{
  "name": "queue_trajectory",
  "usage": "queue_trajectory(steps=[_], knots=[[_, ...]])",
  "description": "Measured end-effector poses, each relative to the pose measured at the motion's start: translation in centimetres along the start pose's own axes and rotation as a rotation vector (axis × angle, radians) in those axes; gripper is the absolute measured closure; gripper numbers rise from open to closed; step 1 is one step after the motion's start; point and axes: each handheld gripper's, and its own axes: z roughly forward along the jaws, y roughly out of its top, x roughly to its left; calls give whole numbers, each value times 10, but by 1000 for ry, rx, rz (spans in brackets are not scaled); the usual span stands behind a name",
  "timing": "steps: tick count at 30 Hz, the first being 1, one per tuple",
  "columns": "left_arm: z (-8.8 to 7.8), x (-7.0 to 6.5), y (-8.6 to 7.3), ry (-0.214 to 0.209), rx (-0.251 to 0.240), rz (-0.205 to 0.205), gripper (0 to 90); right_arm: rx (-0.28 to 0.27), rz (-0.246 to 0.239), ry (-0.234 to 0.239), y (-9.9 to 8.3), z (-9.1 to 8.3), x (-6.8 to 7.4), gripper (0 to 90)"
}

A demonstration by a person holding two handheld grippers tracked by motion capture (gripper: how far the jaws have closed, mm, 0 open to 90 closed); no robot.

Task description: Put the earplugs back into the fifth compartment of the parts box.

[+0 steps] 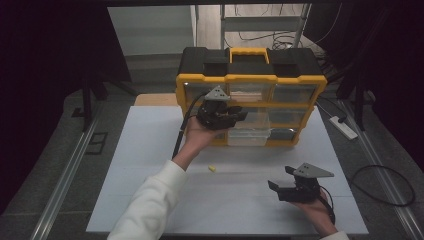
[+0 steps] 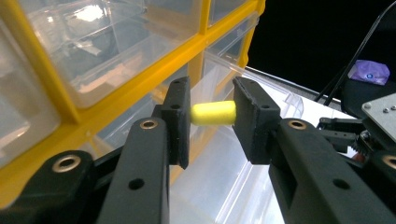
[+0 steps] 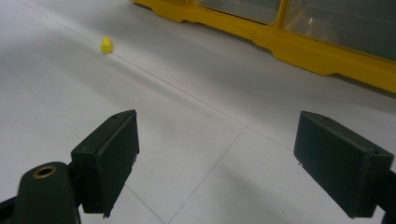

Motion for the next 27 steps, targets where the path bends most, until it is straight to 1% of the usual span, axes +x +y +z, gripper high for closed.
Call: queue_trajectory(steps=[5, 7, 8, 9, 10, 11, 13, 16, 18, 21, 22, 23, 25, 27], knots=[[9, 0, 4, -3, 15, 2, 669, 0, -1, 1, 0, 0, 0, 149], [13, 0, 4, -1, 20, 3, 652, -1, -2, 2, 0, 0, 0, 149], [14, 0, 4, 5, 18, 1, 593, -1, -1, 2, 0, 0, 0, 149], [14, 0, 3, 4, 18, 0, 505, -1, 0, 2, 0, 0, 0, 149], [14, 0, 3, -2, 17, -2, 467, -1, 0, 3, 0, 0, 0, 149], [12, 0, 3, -11, 13, -3, 454, -2, 1, 4, 0, 0, 0, 149], [9, 0, 2, -28, 3, -4, 414, -2, 1, 4, 0, 0, 0, 149], [1, 0, -1, -27, -12, -14, 341, -1, -2, 3, 0, 0, 0, 149], [-7, 1, -6, -16, -15, -18, 294, -2, -3, 2, 0, 0, 0, 149], [-19, 2, -14, 13, -14, -21, 255, 1, -1, 1, 0, 0, 0, 149], [-25, 1, -17, 19, -16, -19, 245, 2, 1, 0, 0, 1, 0, 149], [-25, 1, -17, 19, -16, -19, 238, 2, 1, 0, 0, 1, 0, 149], [-36, 0, -25, 29, -15, -18, 235, 4, 0, -2, 0, 1, 0, 149], [-45, -1, -33, 48, -8, -16, 228, 3, -1, -3, 0, 1, 1, 149]])
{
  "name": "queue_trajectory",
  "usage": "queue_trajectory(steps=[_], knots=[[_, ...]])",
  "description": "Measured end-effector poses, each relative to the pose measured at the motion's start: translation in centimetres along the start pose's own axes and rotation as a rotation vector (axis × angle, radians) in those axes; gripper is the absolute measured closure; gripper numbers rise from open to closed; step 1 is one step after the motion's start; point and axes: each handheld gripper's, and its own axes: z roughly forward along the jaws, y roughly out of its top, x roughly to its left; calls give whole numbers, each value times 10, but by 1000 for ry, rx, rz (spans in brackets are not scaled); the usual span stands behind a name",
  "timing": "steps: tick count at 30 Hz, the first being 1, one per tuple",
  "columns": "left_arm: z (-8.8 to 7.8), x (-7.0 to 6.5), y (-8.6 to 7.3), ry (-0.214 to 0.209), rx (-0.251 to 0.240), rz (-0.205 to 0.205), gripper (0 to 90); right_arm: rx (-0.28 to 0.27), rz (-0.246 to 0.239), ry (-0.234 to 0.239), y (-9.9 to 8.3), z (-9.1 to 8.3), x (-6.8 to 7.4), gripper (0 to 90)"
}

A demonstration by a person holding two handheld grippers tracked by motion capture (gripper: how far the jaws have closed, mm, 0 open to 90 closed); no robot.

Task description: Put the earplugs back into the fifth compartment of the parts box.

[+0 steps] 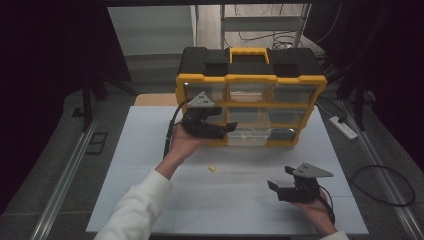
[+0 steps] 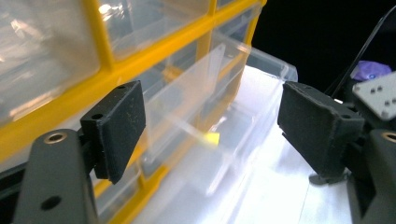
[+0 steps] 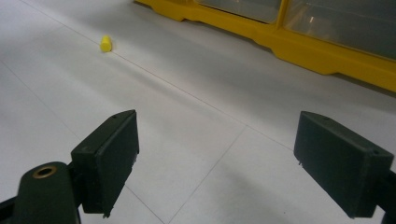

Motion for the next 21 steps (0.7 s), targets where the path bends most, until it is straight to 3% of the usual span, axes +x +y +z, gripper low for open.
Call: queue_trajectory(steps=[3, 9, 14, 21], knots=[[-10, 0, -12, 37, 25, 3, 224, 3, 0, -2, 0, 0, 0, 149], [-19, 0, -31, 60, 50, 15, 216, 4, 1, -6, 0, 0, 0, 149], [-19, 2, -45, 60, 70, 5, 212, 5, 1, -6, 0, 1, 0, 149], [-10, 7, -69, 61, 134, -17, 209, 6, 3, -8, 0, 0, 0, 149]])
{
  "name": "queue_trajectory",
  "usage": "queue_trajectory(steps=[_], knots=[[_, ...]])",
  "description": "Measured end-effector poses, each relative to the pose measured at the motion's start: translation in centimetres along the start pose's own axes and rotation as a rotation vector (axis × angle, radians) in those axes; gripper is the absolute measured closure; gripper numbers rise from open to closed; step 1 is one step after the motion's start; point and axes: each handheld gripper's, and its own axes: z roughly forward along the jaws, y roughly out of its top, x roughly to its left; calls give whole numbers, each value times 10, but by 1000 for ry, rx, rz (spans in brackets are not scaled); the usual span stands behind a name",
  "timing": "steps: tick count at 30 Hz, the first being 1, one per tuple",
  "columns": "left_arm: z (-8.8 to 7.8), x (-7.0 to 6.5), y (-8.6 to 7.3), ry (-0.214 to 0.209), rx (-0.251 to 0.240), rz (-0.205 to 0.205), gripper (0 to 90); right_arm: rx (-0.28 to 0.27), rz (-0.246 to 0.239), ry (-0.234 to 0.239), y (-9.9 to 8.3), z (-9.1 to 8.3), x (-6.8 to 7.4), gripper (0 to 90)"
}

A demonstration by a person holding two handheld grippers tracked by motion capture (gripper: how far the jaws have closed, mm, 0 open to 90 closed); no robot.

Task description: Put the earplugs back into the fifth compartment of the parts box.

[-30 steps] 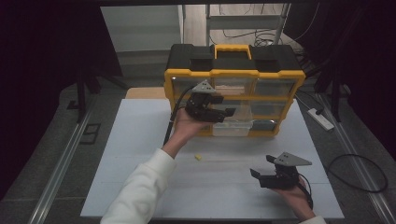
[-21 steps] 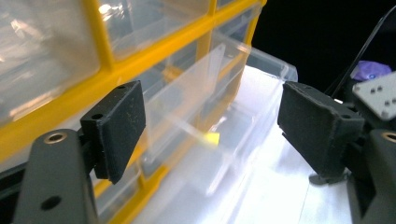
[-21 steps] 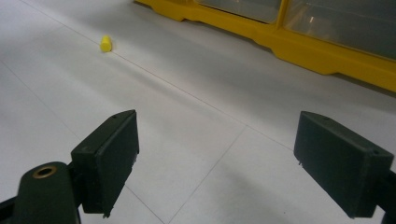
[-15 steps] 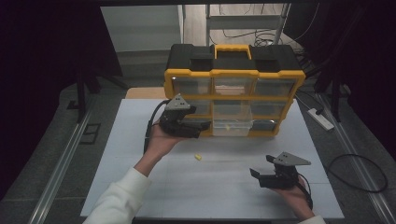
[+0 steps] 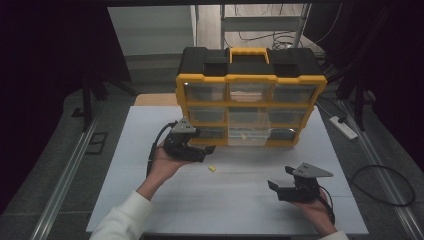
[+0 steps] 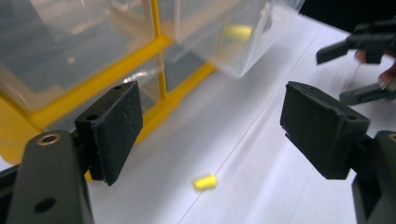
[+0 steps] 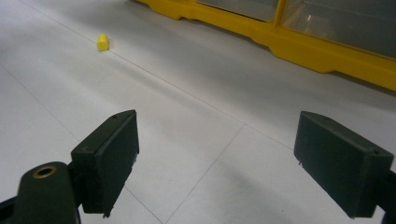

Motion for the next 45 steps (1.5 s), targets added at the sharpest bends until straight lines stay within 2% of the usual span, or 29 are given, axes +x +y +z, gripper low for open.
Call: queue_trajectory(steps=[5, 7, 12, 15, 23, 37, 45], knots=[[11, 1, -10, -9, 38, -10, 206, 2, -3, 2, 0, 0, 0, 149], [21, 1, -18, -17, 79, -16, 204, 2, -3, 2, 0, 0, 0, 149], [30, 3, -25, -17, 117, -22, 198, 1, -4, 3, 0, 0, 0, 149], [40, 4, -31, -18, 167, -29, 196, 2, -5, 4, 0, 0, 0, 149], [56, 5, -38, 11, 251, -58, 176, 4, -8, 3, 0, 0, 0, 149], [80, 1, -44, -4, 313, -72, 164, 4, -10, 3, 0, 0, 1, 149], [92, -1, -49, -6, 355, -61, 178, 5, -11, 2, 0, 0, 0, 149]])
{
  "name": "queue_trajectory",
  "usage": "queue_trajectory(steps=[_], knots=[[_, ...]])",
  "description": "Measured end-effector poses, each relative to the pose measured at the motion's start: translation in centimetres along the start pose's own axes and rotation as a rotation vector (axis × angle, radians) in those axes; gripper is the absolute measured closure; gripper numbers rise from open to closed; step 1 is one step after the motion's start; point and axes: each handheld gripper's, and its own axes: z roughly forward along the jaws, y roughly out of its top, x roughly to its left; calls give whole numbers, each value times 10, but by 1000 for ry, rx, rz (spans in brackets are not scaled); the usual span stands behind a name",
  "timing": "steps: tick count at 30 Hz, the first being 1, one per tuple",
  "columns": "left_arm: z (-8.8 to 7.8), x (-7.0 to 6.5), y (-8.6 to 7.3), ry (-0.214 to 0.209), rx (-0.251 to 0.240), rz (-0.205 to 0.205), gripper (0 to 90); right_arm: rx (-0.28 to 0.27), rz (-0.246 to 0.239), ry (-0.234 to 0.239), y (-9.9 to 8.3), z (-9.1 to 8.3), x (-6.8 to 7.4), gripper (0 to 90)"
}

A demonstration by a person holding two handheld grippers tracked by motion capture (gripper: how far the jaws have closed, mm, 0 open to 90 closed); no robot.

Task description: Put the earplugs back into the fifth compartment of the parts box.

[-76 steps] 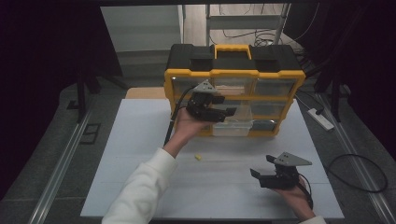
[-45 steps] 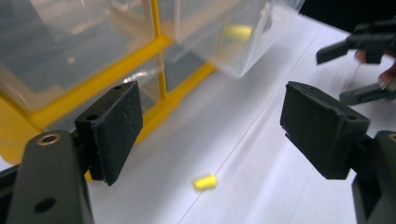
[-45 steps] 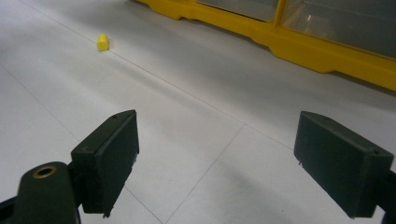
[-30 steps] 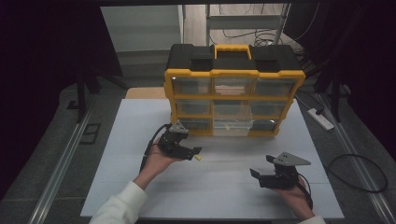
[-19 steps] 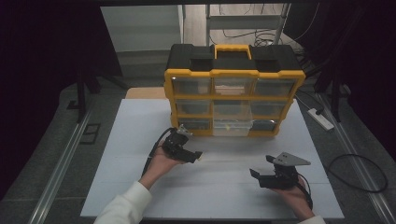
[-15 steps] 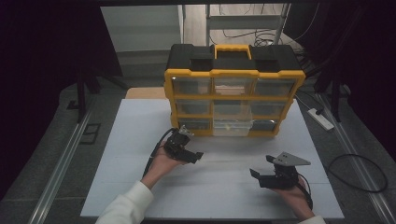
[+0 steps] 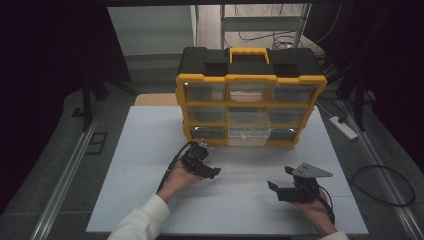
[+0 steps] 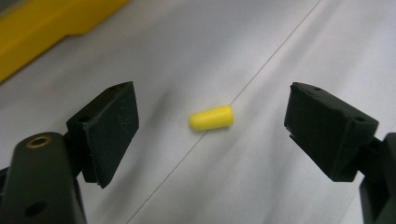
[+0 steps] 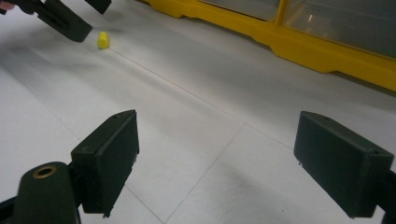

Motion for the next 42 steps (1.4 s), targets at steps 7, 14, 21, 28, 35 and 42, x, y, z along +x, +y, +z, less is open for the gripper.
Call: queue_trajectory(steps=[7, 14, 21, 28, 35, 42], knots=[[7, -1, -1, 7, 15, 5, 231, -4, -2, 1, 0, 0, 0, 148], [9, -4, -1, 26, 31, 39, 326, -5, -5, 3, 0, 0, 0, 148], [11, -6, -1, 49, 47, 61, 429, -2, -6, 1, 0, 0, 0, 148], [10, -5, -1, 55, 44, 59, 491, 0, -8, -1, 0, 0, 1, 148], [10, -6, -1, 49, 36, 67, 633, -1, -8, -7, 0, 0, 0, 148], [9, -6, -2, 47, 25, 78, 671, 1, -10, -7, 0, 0, 1, 148]])
